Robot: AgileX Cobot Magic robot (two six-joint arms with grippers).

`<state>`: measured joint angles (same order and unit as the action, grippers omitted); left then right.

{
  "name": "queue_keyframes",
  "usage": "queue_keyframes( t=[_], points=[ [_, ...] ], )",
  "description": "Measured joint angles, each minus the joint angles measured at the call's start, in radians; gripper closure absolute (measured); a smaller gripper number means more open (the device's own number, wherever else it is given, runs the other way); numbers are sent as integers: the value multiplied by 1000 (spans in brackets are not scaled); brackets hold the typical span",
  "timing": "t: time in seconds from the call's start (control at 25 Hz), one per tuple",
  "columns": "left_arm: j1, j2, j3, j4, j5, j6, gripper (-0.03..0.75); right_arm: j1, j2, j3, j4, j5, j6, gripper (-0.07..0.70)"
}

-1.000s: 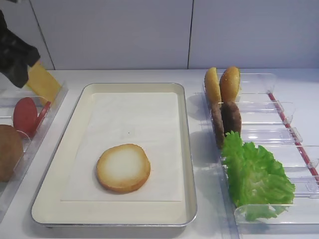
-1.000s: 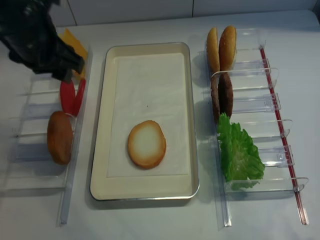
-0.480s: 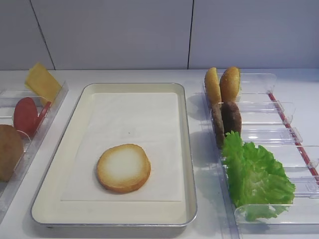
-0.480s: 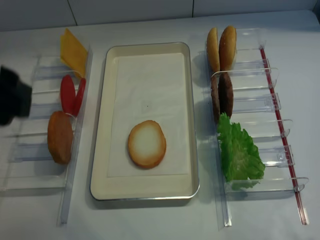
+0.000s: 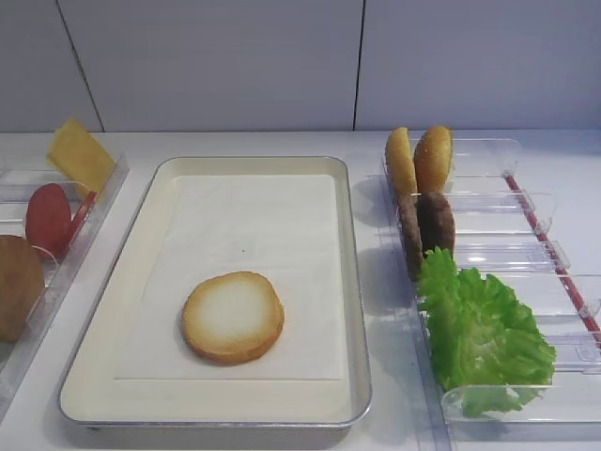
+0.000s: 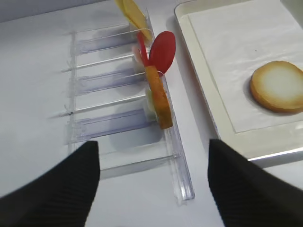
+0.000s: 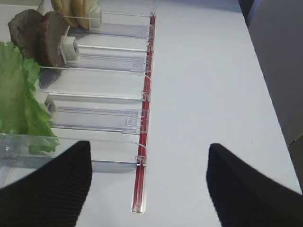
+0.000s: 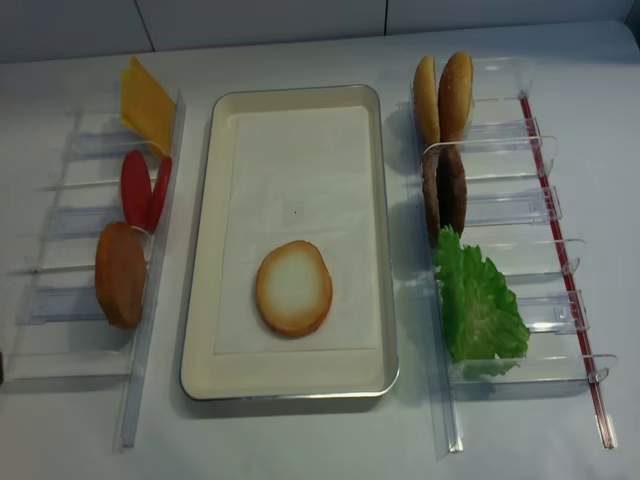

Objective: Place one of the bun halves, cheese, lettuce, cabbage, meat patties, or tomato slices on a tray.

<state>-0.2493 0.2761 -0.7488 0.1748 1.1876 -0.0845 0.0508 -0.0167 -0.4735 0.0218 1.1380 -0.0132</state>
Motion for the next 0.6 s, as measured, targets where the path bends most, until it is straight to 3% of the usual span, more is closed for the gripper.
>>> queue_keyframes(
  t=[0.28, 0.44, 0.6],
  points=[
    [0, -271, 160, -31, 0, -34, 244, 0, 0, 0, 0, 0, 0, 113],
    [0, -293, 244, -40, 5, -34, 246, 0, 0, 0, 0, 0, 0, 113],
    [0, -293, 259, -54, 2, -15, 246, 0, 0, 0, 0, 0, 0, 113]
  ],
)
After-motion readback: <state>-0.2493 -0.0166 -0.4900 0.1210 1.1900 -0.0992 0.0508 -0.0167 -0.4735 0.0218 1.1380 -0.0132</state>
